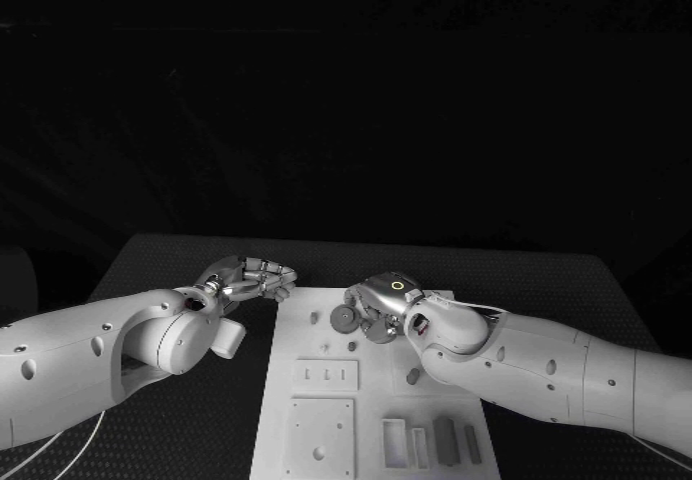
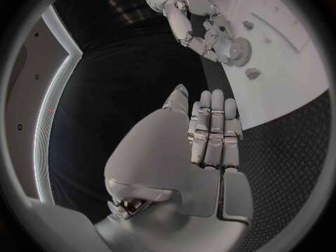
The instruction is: Assemble the parts on the task board
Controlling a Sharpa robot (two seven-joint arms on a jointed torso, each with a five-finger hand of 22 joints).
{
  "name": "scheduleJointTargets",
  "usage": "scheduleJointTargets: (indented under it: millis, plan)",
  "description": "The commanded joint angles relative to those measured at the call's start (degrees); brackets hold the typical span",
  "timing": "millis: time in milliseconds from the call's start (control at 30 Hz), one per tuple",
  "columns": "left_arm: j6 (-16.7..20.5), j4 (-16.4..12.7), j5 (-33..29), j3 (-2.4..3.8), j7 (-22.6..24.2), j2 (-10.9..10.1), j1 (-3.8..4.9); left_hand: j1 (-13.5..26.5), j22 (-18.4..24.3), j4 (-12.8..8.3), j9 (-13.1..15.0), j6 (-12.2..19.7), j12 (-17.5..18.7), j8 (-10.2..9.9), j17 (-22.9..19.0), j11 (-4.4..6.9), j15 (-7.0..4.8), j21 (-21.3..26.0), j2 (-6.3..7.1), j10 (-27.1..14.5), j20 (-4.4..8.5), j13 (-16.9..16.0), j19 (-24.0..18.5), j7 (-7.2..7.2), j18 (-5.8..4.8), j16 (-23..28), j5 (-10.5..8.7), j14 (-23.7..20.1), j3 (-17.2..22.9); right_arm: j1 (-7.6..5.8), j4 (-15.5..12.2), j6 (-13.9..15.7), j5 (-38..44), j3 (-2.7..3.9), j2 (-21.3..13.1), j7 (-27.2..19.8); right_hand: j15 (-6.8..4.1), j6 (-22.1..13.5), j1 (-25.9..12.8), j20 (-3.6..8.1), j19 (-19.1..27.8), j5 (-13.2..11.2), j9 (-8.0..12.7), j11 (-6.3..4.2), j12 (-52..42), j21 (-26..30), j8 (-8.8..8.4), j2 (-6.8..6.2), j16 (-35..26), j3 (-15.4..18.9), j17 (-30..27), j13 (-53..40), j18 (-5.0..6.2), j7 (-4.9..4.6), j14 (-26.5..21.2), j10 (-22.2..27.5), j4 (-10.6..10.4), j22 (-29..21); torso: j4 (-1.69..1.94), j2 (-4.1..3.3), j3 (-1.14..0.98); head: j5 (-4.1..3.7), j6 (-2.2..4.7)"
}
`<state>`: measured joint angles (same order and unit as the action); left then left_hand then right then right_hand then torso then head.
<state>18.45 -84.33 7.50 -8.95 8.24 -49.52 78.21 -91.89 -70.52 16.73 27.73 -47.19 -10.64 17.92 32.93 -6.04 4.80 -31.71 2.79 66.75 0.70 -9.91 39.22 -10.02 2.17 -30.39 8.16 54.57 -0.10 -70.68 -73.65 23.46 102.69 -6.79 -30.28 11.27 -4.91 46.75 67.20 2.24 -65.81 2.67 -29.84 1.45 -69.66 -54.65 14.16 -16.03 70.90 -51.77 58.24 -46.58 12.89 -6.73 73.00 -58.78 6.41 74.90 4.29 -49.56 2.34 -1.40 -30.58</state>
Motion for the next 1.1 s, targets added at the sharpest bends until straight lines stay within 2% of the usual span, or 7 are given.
scheduleJointTargets:
  millis: [33, 233, 400, 567, 667, 900, 1100]
  plan:
    - [0.1, -0.1, -0.1, 0.03, 0.2, 0.0, 0.07, 0.3, 0.1, 0.0, 0.1, 0.1, 0.4, -0.2, 0.1, -0.16, 0.07, -0.3, 0.29, 0.4, 0.12, -0.1, -0.1, -0.45, 0.16, 0.1, -0.28, 0.1, 0.3, 0.08, 0.1, -2.1, -0.9, -0.05, -0.2, -0.9, -0.63, 2.2, 0.9, -0.17, 0.1, 0.2, 0.0, -0.89, -0.4, 0.3, 0.63, 0.40, -0.4, -1.9, 0.1, 0.0, 2.11, -0.27, 0.0, 0.4, 0.3, 0.1, 0.06, 0.02, -0.02, -0.04, -0.06]
    - [-0.1, -0.1, -0.1, 0.03, 0.2, 0.0, 0.07, 0.3, 0.1, 0.0, 0.1, 0.1, 0.4, -0.3, 0.1, -0.16, 0.07, -0.3, 0.28, 0.4, 0.12, -0.1, -0.1, -0.47, 0.16, 0.1, -0.28, 0.1, 0.3, 0.08, 0.0, -1.3, -1.3, -0.05, -0.9, -1.0, -1.11, 3.2, 0.3, -0.27, 0.1, 0.2, -0.1, -1.34, -0.6, 0.1, 1.15, 0.68, -0.5, -2.6, 0.2, 0.1, 2.11, 0.23, 0.1, 0.4, 0.8, 0.2, 0.03, 0.02, 0.01, 0.00, -0.06]
    - [-0.1, 0.1, -0.1, 0.03, 0.3, -0.1, 0.07, 0.3, 0.1, 0.0, 0.1, 0.1, 0.4, -0.3, 0.1, -0.17, 0.08, -0.3, 0.29, 0.4, 0.12, -0.1, -0.1, -0.48, 0.16, 0.1, -0.28, 0.1, 0.3, 0.07, -0.2, 9.1, -11.8, -0.04, -2.4, -7.9, -1.12, 3.5, -0.3, -0.27, 0.0, 0.1, 0.0, -1.27, -0.7, 0.0, 1.23, 0.31, -0.5, -2.6, 0.3, 0.1, 2.11, 0.10, 0.2, 0.4, 0.9, 0.3, 0.01, 0.05, -0.03, -0.08, 0.23]
    - [-0.1, 0.5, -0.1, 0.03, 0.4, -0.3, 0.07, 0.3, 0.1, 0.0, 0.1, 0.2, 0.4, -0.3, 0.1, -0.17, 0.08, -0.3, 0.35, 0.4, 0.11, -0.1, -0.1, -0.48, 0.16, 0.1, -0.29, 0.1, 0.3, -0.45, -2.2, 12.1, -19.7, 0.95, -4.6, -12.7, -0.75, 3.0, -0.3, 0.19, -1.1, 0.2, 0.2, -0.84, -0.9, -0.3, 0.95, -0.13, -0.3, -2.3, 0.5, 0.2, 2.11, -0.40, 0.8, -0.5, 1.2, 0.2, -0.10, 0.06, -0.09, -0.01, 0.35]
    - [-0.1, 0.7, -0.1, 0.03, 0.5, -0.3, 0.07, 0.3, 0.1, -0.1, 0.1, 0.2, 0.4, -0.3, 0.1, -0.17, 0.08, -0.3, 0.35, 0.4, 0.12, -0.1, -0.1, -0.48, 0.16, 0.1, -0.28, 0.1, 0.3, -0.93, -2.9, 11.4, -20.0, 1.95, -5.9, -13.1, -0.53, 3.1, -1.1, 0.28, -1.3, 0.1, 0.3, -0.59, -0.9, -0.4, 0.95, -0.43, -0.4, -1.0, 0.7, 0.3, 2.11, -0.66, 0.9, -0.6, 1.1, 0.2, -0.21, 0.11, -0.12, -0.28, 0.68]
    - [-0.3, 1.2, -0.1, 0.03, 0.6, -0.2, 0.07, 0.3, 0.1, -0.1, 0.1, 0.1, 0.4, -0.3, 0.1, -0.16, 0.08, -0.3, 0.35, 0.4, 0.12, -0.1, -0.1, -0.47, 0.16, 0.1, -0.28, 0.1, 0.3, -1.84, -4.3, 5.5, -24.8, 2.90, -10.5, -16.5, 0.04, 3.2, -3.1, 0.28, -1.3, 0.1, 0.4, 0.03, -0.9, -0.2, 1.01, -0.60, -0.6, 3.1, 0.9, 0.4, 2.11, -1.23, 0.9, -0.4, 1.4, 0.1, -0.37, 0.09, -0.28, -0.02, 1.07]
    - [-0.7, 2.0, -0.1, 0.01, 0.7, 0.1, 0.05, 0.3, 0.1, -0.1, 0.2, 0.0, 0.4, -0.2, 0.1, -0.10, 0.08, -0.4, 0.37, 0.6, 0.11, -0.2, -0.2, -0.42, 0.16, 0.1, -0.29, 0.1, 0.3, -2.45, -4.8, 0.7, -29.6, 3.25, -14.6, -19.7, 0.25, 3.7, -3.2, 0.26, -1.1, 0.2, 0.5, 0.19, -0.9, 0.0, 1.12, -0.12, -0.8, 5.0, 1.2, 0.4, 2.11, -1.45, 0.8, -0.1, 1.3, 0.1, -0.89, 0.37, -0.77, -0.43, 1.40]
